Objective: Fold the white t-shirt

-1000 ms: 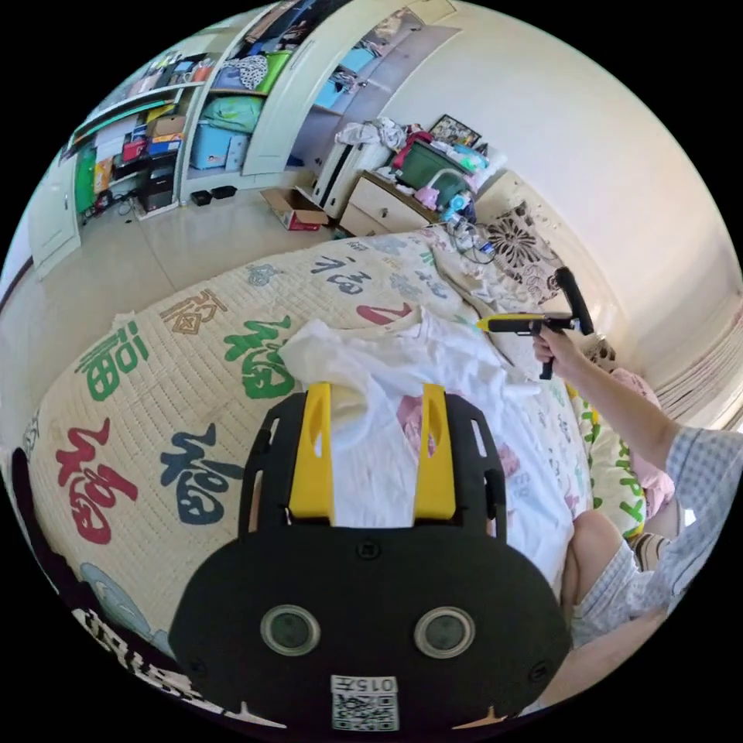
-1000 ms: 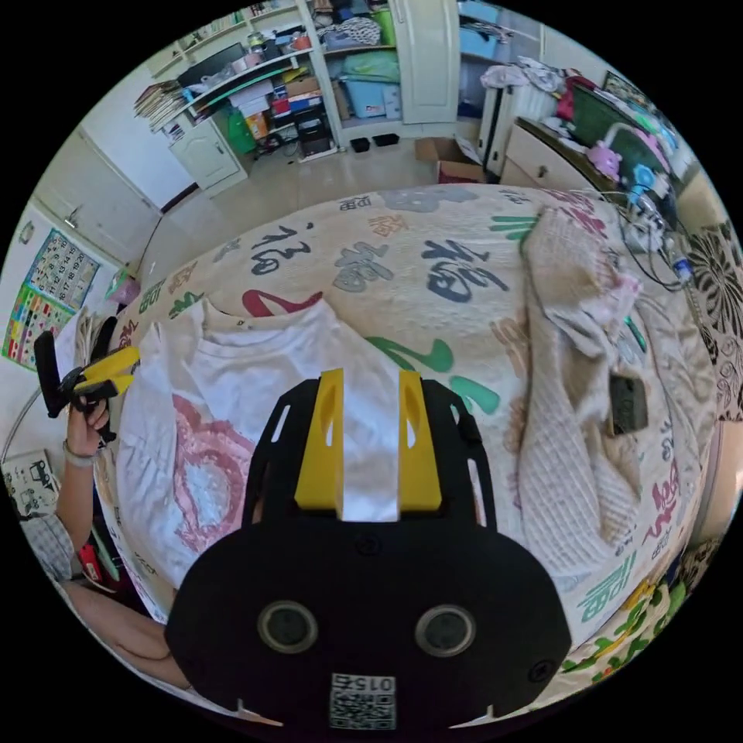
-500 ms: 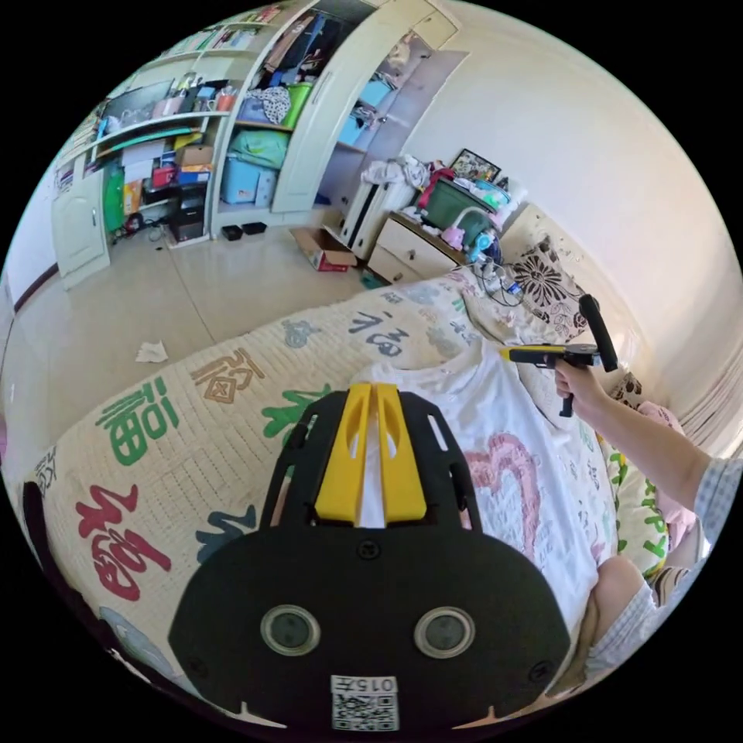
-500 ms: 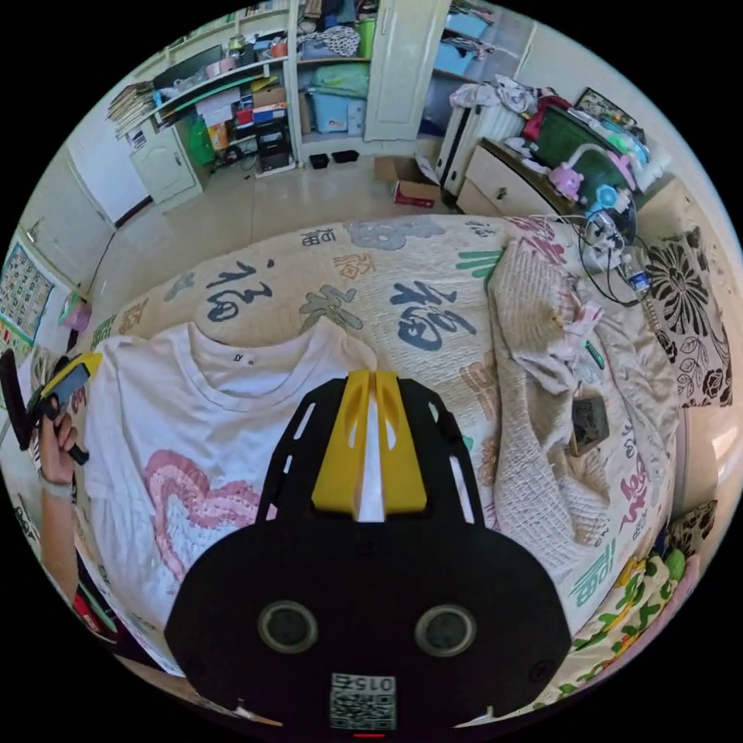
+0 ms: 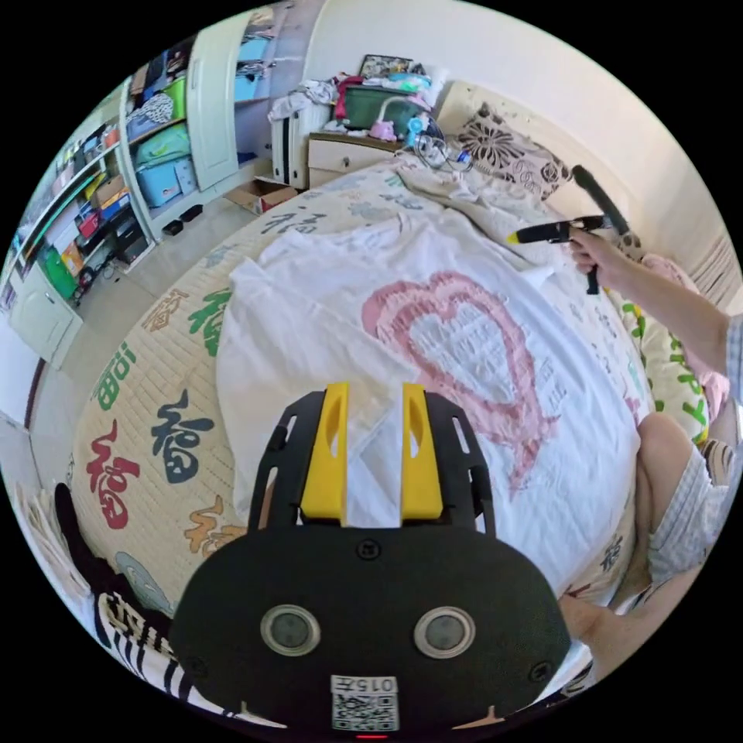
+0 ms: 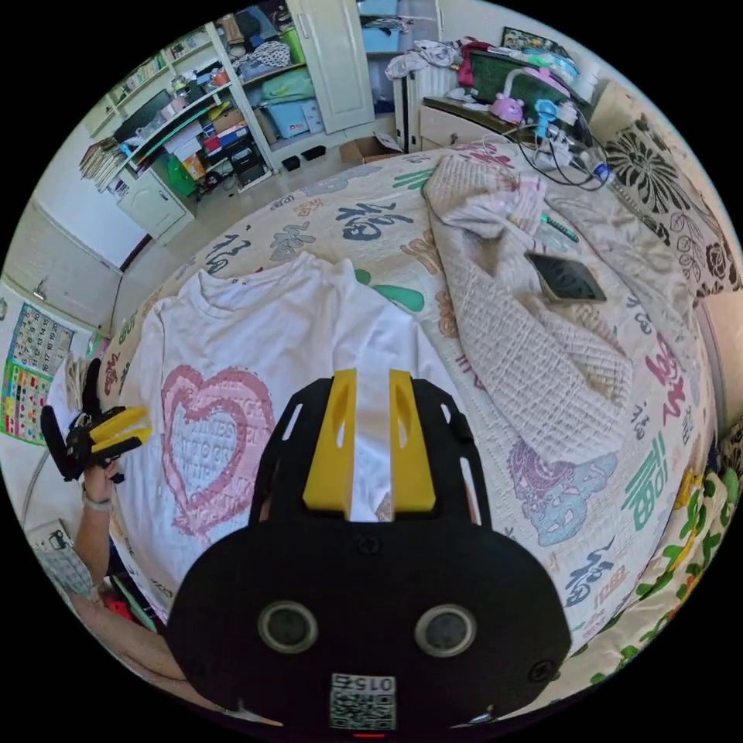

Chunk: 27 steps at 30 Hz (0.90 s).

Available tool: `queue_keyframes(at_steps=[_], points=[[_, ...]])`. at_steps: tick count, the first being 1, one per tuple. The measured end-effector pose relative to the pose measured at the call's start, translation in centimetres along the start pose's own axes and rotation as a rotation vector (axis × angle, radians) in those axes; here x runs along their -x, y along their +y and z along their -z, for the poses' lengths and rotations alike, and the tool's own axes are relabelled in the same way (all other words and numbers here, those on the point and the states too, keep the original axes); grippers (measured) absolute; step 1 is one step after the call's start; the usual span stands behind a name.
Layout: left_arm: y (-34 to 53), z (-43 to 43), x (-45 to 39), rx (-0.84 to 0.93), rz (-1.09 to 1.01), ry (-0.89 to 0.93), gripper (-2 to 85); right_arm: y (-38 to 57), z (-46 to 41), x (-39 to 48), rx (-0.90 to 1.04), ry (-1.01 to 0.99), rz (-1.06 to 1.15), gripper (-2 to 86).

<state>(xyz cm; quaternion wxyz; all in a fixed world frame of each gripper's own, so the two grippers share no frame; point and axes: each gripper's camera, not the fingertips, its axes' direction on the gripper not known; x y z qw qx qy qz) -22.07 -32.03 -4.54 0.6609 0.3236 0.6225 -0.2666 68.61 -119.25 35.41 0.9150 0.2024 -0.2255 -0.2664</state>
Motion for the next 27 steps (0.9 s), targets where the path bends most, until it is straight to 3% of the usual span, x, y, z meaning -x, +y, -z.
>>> queue_keyframes(at_steps=[4,7,10,12,14,17,20,22,24,25,27], points=[[-0.6,0.2,1.4,-0.005,0.010,-0.020,1.6,2.2,0.5,-3.6,0.023,-0.027,-0.086,7.8],[0.4,4.4,7.1,-0.197,0.191,0.060,0.4,3.1,0.8,-6.1,0.053,0.062,-0.118,9.1],[2.8,7.5,14.8,-0.346,0.487,0.018,1.1,3.9,0.3,-8.8,0.063,0.097,-0.200,10.4],[4.6,6.7,19.7,-0.234,0.649,-0.065,4.7,4.2,-0.8,-10.9,0.083,0.009,-0.282,11.6],[5.9,5.5,22.0,-0.129,0.712,-0.008,9.9,4.1,-2.1,-11.9,0.120,-0.050,-0.326,11.8],[8.4,6.4,20.6,-0.223,0.682,0.074,11.4,4.2,-2.7,-12.0,0.145,0.008,-0.282,9.9],[9.9,5.7,18.1,-0.157,0.624,0.090,12.2,4.8,-1.8,-12.2,0.090,0.051,-0.217,0.7],[10.6,4.6,17.2,-0.083,0.590,0.056,10.0,5.3,-0.7,-12.9,0.034,0.153,-0.236,0.2],[11.3,4.8,16.2,-0.059,0.550,-0.123,5.3,5.9,0.3,-14.2,0.004,0.298,-0.265,0.3],[11.4,4.9,16.0,-0.052,0.527,-0.143,4.6,6.0,0.5,-14.5,-0.004,0.292,-0.266,0.7],[11.7,5.0,16.1,-0.030,0.526,-0.149,4.6,6.3,0.6,-14.9,-0.013,0.082,-0.215,4.8]])
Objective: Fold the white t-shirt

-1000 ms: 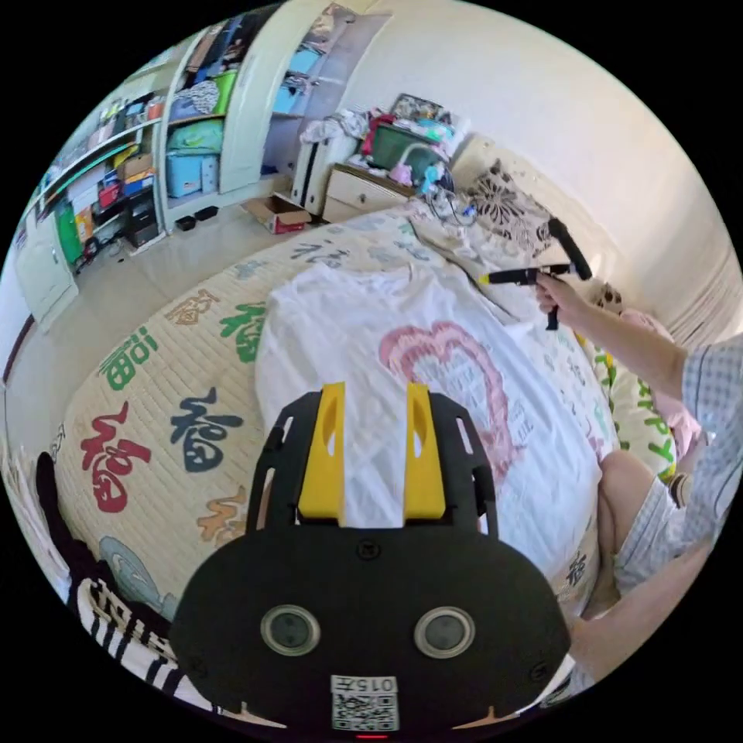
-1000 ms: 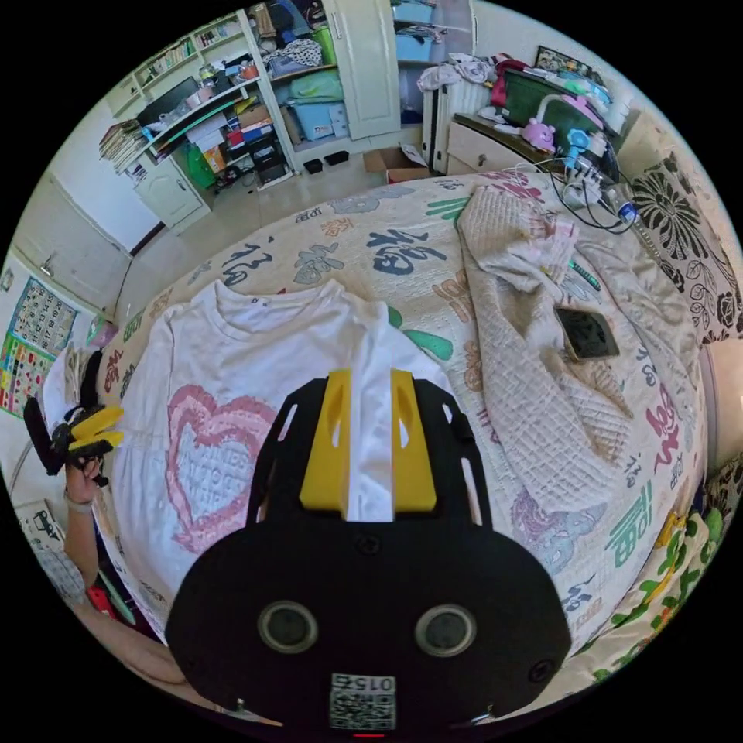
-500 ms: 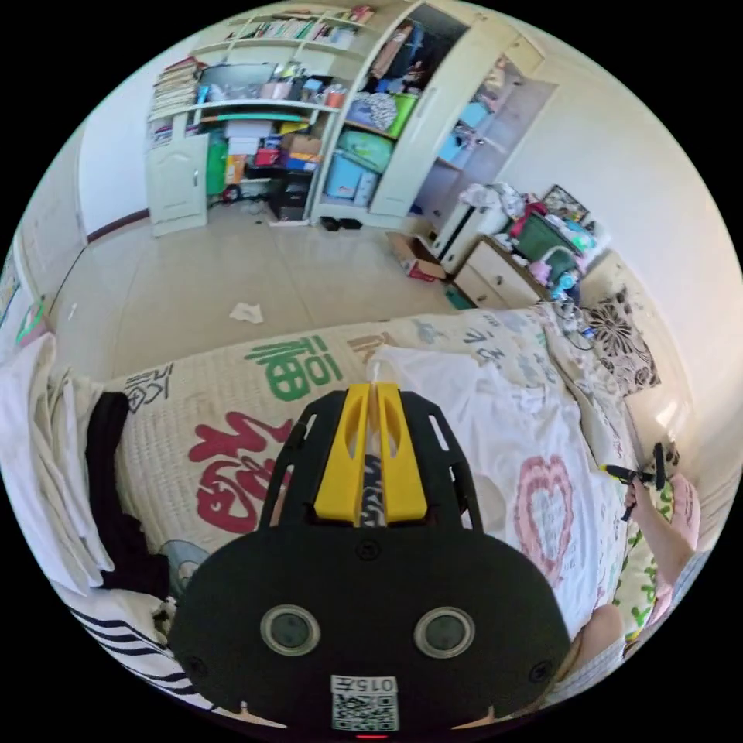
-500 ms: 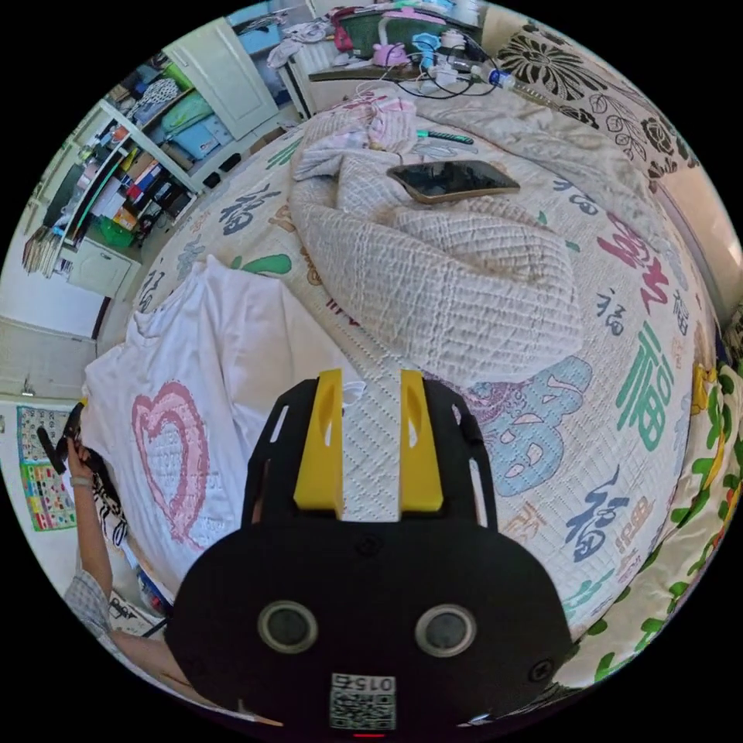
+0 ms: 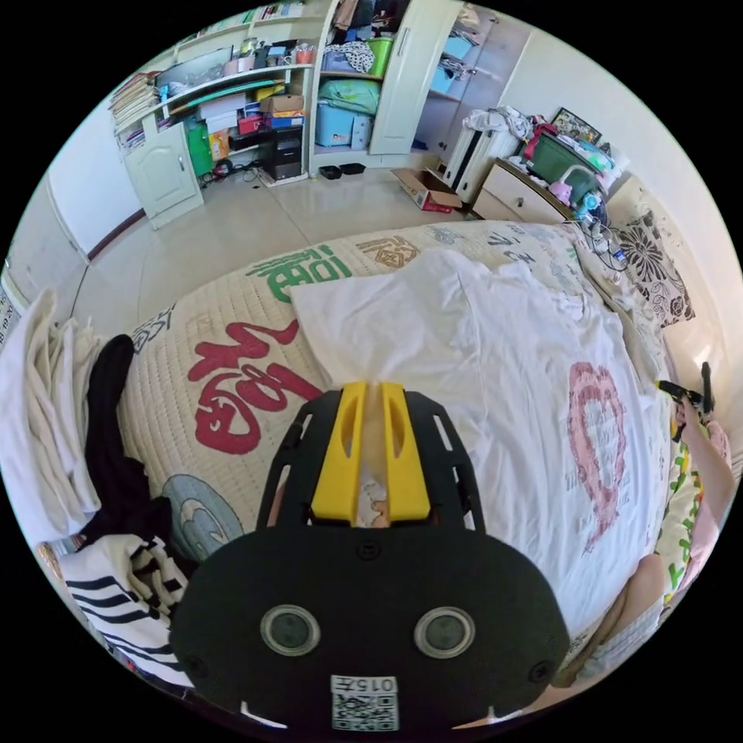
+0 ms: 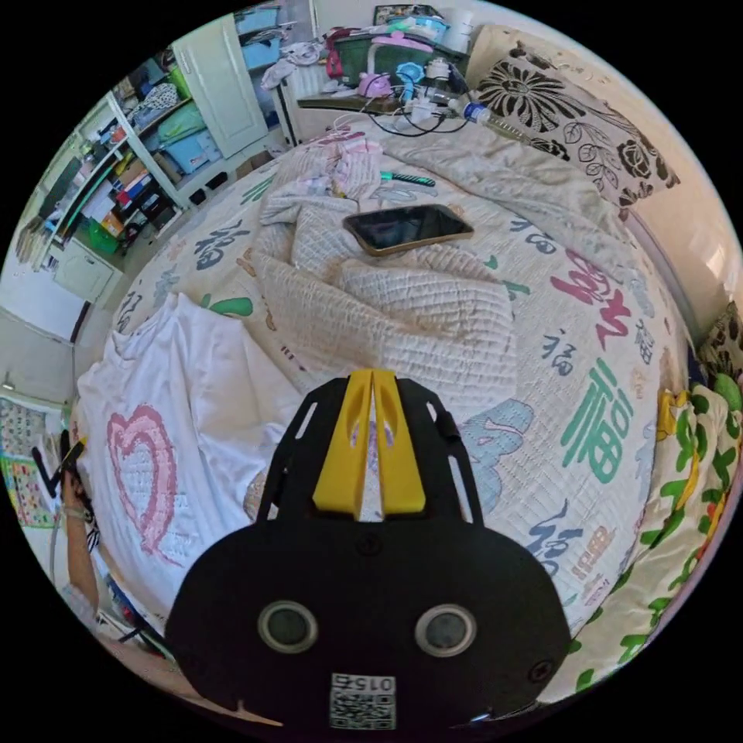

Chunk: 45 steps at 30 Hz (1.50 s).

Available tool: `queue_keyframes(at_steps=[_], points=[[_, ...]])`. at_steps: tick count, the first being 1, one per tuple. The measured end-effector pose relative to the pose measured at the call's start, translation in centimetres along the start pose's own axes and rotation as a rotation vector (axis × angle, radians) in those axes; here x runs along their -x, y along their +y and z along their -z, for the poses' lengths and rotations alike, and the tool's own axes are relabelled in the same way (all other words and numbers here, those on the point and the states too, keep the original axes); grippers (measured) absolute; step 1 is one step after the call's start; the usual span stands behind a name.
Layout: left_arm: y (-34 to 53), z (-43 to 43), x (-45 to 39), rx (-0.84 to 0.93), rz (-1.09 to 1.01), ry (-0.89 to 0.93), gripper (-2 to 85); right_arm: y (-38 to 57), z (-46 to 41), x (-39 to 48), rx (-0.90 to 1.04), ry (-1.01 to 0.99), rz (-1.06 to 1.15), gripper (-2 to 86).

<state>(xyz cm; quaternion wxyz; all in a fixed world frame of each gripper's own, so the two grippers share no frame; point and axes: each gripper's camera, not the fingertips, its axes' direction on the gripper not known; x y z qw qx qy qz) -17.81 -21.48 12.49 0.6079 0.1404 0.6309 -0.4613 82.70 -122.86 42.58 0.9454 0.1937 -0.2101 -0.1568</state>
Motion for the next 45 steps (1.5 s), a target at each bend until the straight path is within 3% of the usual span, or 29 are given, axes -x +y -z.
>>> queue_keyframes(at_steps=[2,4,8,14,20,24,27,30,38,42,45], points=[[0.4,0.2,0.5,0.006,0.017,0.022,5.3,-0.1,-1.2,0.6,0.103,-0.191,0.056,9.2],[1.0,0.4,1.2,0.004,0.040,0.072,5.9,0.0,-2.6,1.8,0.181,-0.250,0.120,10.4],[2.9,1.0,2.3,0.000,0.063,0.124,5.9,0.6,-4.9,4.4,0.249,0.019,0.244,1.2],[5.4,2.5,3.7,0.008,0.029,0.080,5.6,-0.1,-3.5,2.8,0.102,0.302,0.210,1.4],[9.7,4.1,4.8,0.046,0.024,0.132,6.9,2.2,-3.2,1.0,0.080,0.175,0.134,9.5],[16.1,6.7,5.4,0.068,0.059,0.166,7.4,7.1,-4.0,-1.4,0.132,-0.100,0.091,10.0],[21.1,7.8,6.1,0.105,0.140,0.195,7.4,9.0,-7.5,-2.7,0.256,-0.096,0.008,8.0],[25.1,8.5,7.1,0.164,0.220,0.228,7.4,9.6,-8.3,-3.5,0.221,-0.125,-0.011,2.2],[33.0,9.7,7.0,0.312,0.217,0.210,11.1,12.2,-7.5,-4.8,0.170,0.103,-0.025,4.7],[36.2,9.6,6.2,0.280,0.219,0.243,13.1,18.2,-6.0,-4.9,0.237,-0.196,0.061,9.7],[37.4,9.5,6.2,0.283,0.235,0.299,12.7,24.9,-6.2,-3.2,0.382,-0.249,0.195,10.9]])
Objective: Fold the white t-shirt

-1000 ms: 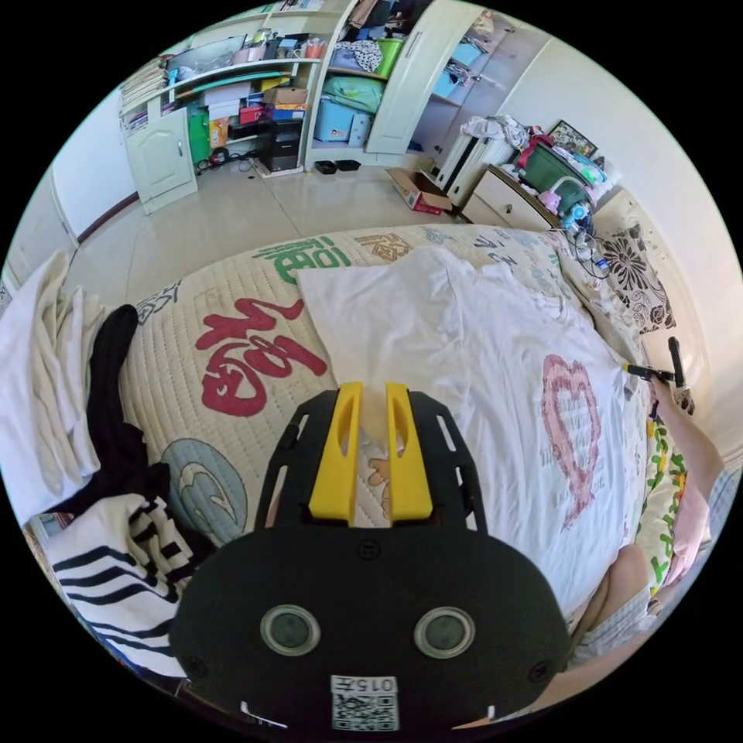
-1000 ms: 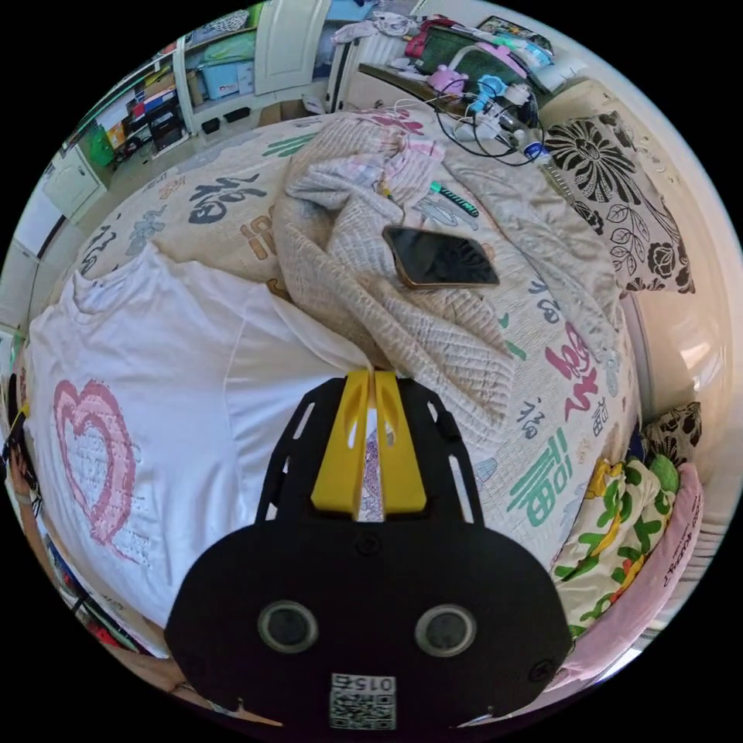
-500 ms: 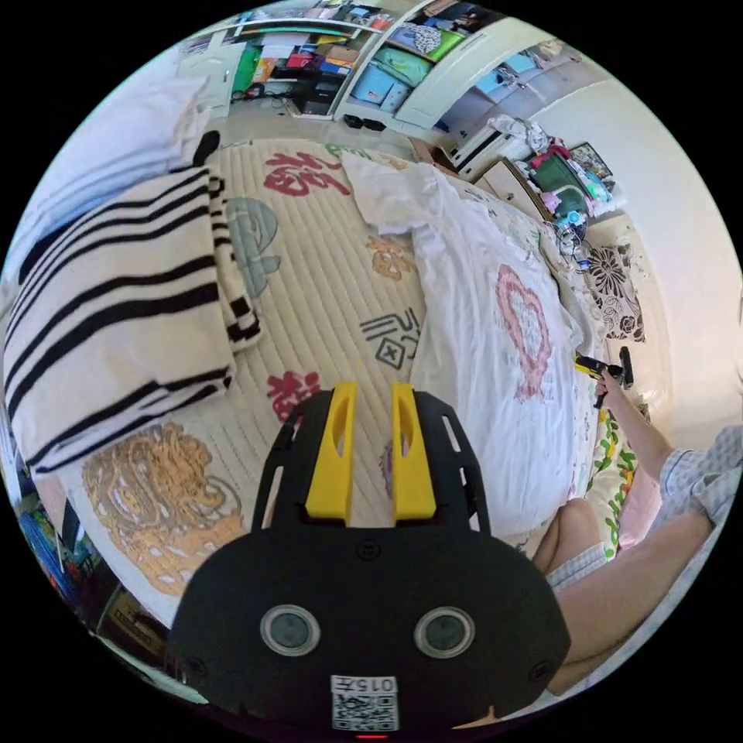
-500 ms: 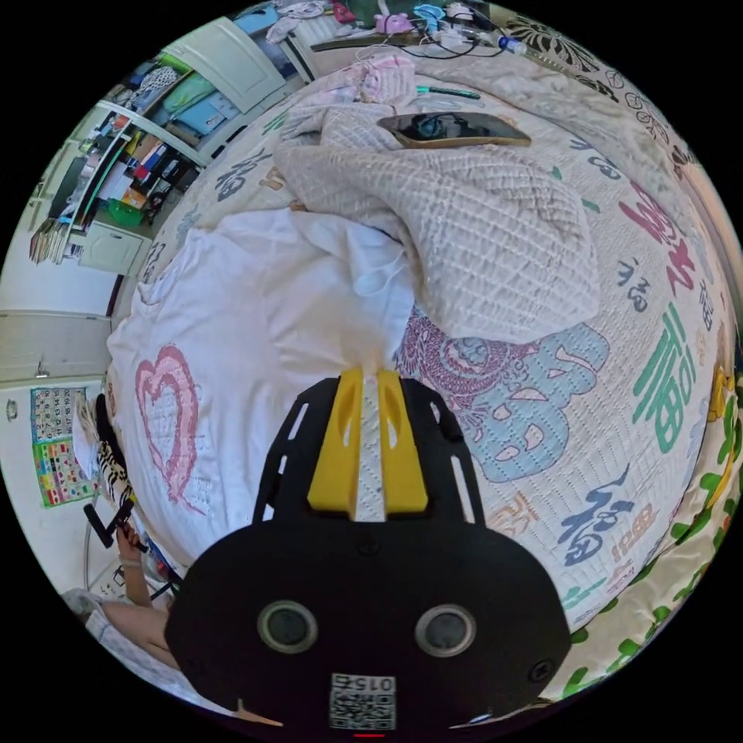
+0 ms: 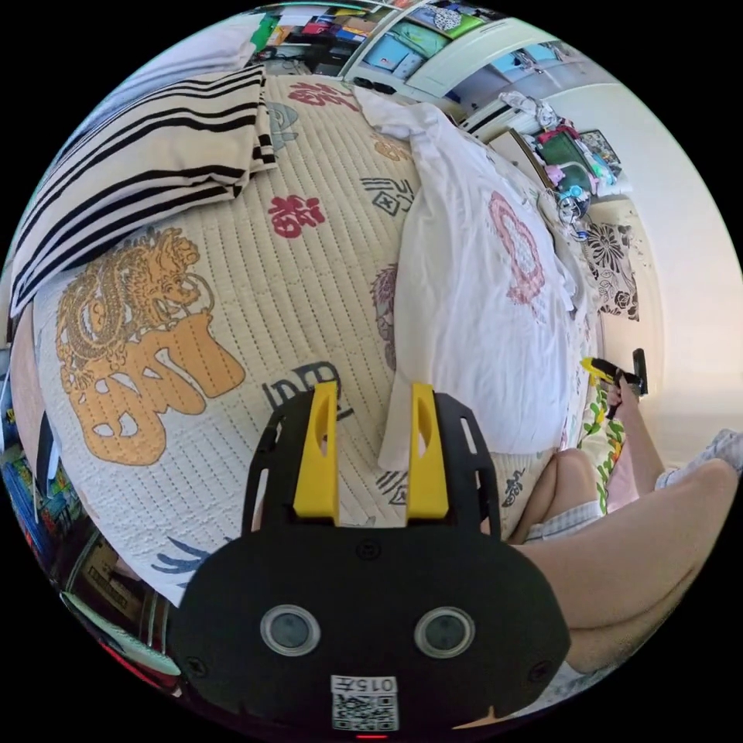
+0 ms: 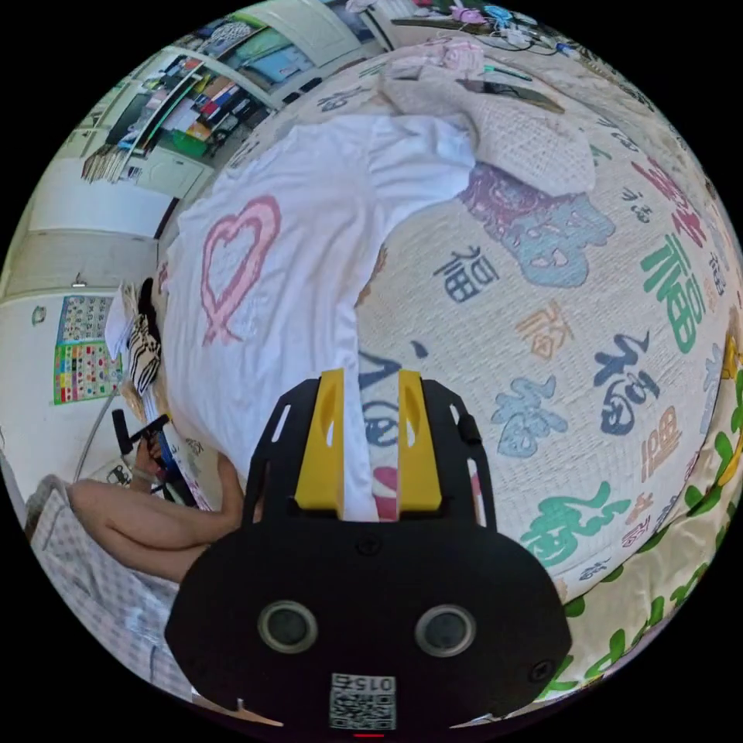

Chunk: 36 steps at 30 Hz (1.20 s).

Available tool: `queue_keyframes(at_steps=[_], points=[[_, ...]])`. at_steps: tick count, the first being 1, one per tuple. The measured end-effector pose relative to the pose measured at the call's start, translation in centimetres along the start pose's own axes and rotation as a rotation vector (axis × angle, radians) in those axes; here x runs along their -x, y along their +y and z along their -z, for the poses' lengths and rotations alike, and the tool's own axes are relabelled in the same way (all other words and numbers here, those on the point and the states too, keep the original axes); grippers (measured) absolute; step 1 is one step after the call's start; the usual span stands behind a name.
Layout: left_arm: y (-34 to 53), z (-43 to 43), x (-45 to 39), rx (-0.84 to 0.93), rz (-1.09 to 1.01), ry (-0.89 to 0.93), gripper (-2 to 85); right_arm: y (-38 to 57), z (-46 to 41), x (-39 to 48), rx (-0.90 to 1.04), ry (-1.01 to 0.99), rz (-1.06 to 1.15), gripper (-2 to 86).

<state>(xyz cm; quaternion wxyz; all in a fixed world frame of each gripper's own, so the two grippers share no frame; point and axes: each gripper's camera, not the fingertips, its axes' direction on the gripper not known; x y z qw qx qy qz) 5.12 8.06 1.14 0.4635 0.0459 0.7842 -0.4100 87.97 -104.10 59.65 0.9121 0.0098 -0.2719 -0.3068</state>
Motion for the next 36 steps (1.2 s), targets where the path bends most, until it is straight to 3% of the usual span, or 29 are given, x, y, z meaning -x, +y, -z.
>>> queue_keyframes(at_steps=[5,9,14,25,29,34,36], points=[[2.0,-1.8,0.0,0.111,-0.051,0.133,12.6,6.2,-6.3,1.9,0.238,0.008,0.066,11.3],[2.9,-3.0,-0.1,0.111,-0.072,0.060,1.7,6.9,-8.5,2.3,0.259,0.104,0.074,2.4],[4.0,-2.4,-0.4,0.091,-0.089,0.082,0.0,7.1,-8.7,2.5,0.294,0.071,0.133,-0.8],[6.2,-3.1,0.1,0.019,-0.023,0.088,0.8,8.5,-11.3,4.9,0.384,0.239,0.297,1.2],[6.9,-4.9,-0.2,0.016,0.020,0.056,8.5,9.1,-11.4,4.5,0.338,0.349,0.278,7.9],[6.2,-6.7,-2.8,-0.059,-0.018,0.066,12.3,8.1,-12.3,2.9,0.383,0.166,0.194,10.0],[4.9,-9.9,-4.0,0.031,-0.033,0.034,7.7,7.8,-13.5,3.7,0.445,0.264,0.293,8.4]])
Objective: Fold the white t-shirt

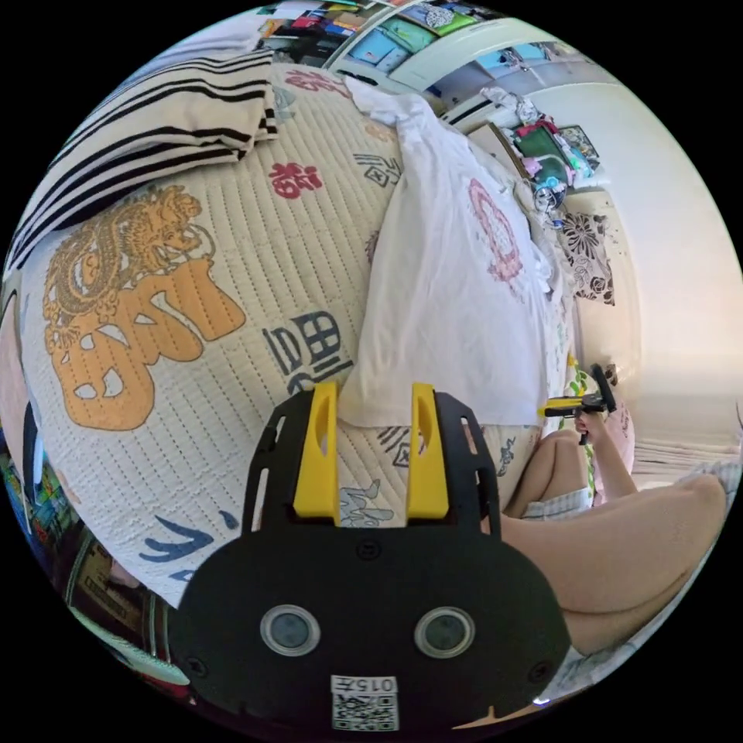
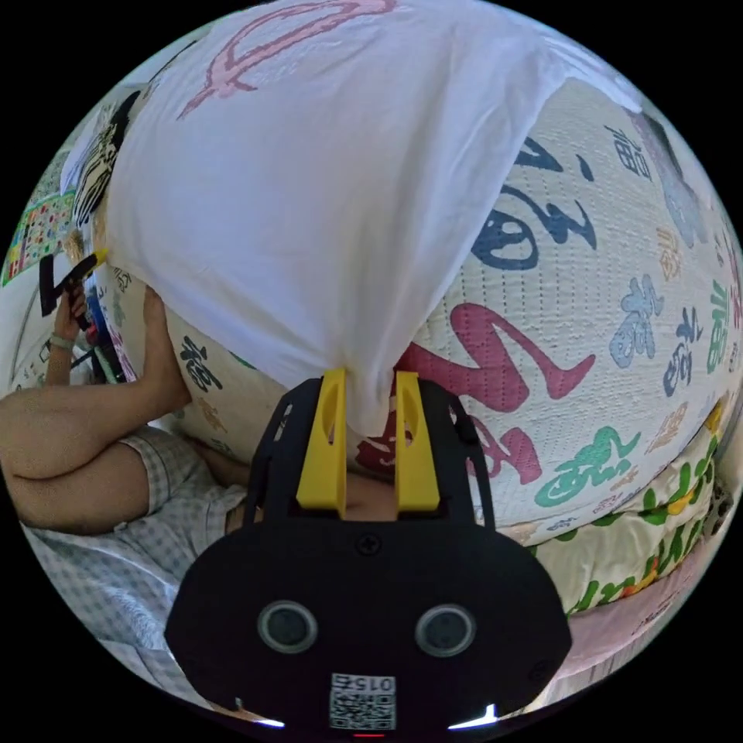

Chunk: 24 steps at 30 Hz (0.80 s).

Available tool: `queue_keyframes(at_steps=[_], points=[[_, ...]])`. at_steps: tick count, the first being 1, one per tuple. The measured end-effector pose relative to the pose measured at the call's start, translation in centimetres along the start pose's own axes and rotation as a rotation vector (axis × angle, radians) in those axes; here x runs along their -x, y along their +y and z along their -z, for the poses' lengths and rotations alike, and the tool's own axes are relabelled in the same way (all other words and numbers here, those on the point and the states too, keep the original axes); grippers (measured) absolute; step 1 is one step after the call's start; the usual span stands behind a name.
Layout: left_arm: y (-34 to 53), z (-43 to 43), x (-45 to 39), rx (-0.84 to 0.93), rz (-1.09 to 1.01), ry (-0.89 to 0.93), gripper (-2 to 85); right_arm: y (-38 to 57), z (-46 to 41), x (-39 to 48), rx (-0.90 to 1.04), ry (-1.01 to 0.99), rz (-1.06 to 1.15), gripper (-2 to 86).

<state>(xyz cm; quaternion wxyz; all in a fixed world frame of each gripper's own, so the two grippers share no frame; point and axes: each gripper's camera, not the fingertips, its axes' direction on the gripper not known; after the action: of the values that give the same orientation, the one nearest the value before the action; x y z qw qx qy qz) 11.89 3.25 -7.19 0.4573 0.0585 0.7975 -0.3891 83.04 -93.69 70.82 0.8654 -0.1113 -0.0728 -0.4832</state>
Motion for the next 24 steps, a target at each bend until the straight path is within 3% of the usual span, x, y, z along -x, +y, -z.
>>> queue_keyframes(at_steps=[3,6,11,17,22,24], points=[[0.1,-0.8,-1.8,-0.028,-0.074,-0.052,0.7,0.5,0.2,0.8,0.029,0.053,0.091,0.8],[0.7,-1.2,-3.5,-0.032,-0.092,-0.084,-0.1,2.0,0.5,0.5,0.017,0.045,0.091,0.1],[-0.3,-5.6,-5.7,0.011,-0.078,-0.151,0.2,2.5,-0.7,-0.8,0.050,0.004,0.054,1.0],[-0.6,-7.5,-7.5,0.038,-0.045,-0.096,0.0,4.9,-0.2,-2.7,0.041,-0.031,0.021,6.4],[-2.8,-4.1,-14.3,-0.253,-0.103,-0.283,1.3,9.1,2.1,-6.5,-0.143,-0.023,-0.152,7.0],[-6.7,-4.1,-21.0,-0.358,-0.360,-0.318,5.1,10.7,4.0,-8.7,-0.315,-0.004,-0.247,7.0]])
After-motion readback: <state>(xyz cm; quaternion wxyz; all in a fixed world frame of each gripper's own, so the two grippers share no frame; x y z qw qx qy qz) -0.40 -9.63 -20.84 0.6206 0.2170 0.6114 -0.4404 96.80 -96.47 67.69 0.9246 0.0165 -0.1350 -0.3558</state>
